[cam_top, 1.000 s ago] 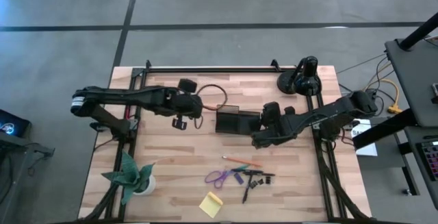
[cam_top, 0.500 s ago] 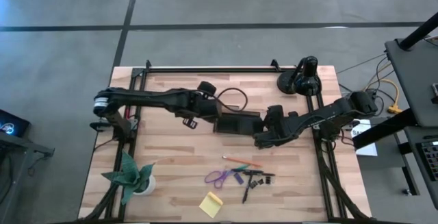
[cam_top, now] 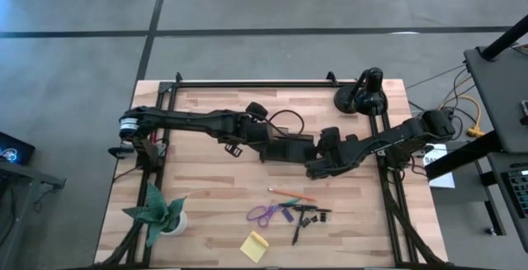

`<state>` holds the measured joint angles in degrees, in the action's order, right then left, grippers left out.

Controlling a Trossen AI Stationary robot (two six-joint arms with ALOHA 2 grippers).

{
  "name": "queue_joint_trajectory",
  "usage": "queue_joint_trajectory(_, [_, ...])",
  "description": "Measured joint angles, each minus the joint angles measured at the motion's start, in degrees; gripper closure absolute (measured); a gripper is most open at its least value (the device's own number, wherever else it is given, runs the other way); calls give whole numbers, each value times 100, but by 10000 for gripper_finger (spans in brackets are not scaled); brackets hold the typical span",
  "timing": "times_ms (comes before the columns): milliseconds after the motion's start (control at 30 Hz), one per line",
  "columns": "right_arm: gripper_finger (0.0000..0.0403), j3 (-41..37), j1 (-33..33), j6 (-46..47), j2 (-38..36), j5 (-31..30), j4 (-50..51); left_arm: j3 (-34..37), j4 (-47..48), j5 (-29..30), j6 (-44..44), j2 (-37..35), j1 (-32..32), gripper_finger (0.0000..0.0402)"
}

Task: Pick and place office supplies into organizer
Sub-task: Put the top yellow pencil into the black desk organizer, then put the yellow pencil into the black desk organizer

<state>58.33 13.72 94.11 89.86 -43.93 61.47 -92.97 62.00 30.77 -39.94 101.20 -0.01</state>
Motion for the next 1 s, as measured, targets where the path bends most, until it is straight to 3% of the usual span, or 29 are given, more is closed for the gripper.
queue_joint_trajectory(300, [394,4,0,-453,0,123,-410,9,108,262,407,-73,-23,283])
queue_joint_trajectory(467, [394,-13,0,-1796,0,641,-1007,-1,153,257,1578,-552,-76,268])
queue_joint_trajectory(667, [394,-70,-2,-3951,14,2300,-2085,133,136,-1068,3751,-1152,-73,267])
queue_joint_trajectory(800, [394,-147,5,-4104,26,3404,-1878,387,0,-1565,4771,-1350,-85,267])
queue_joint_trajectory(1000, [394,-335,446,-4072,26,3645,-1572,1366,-642,-1983,4976,-1582,-183,267])
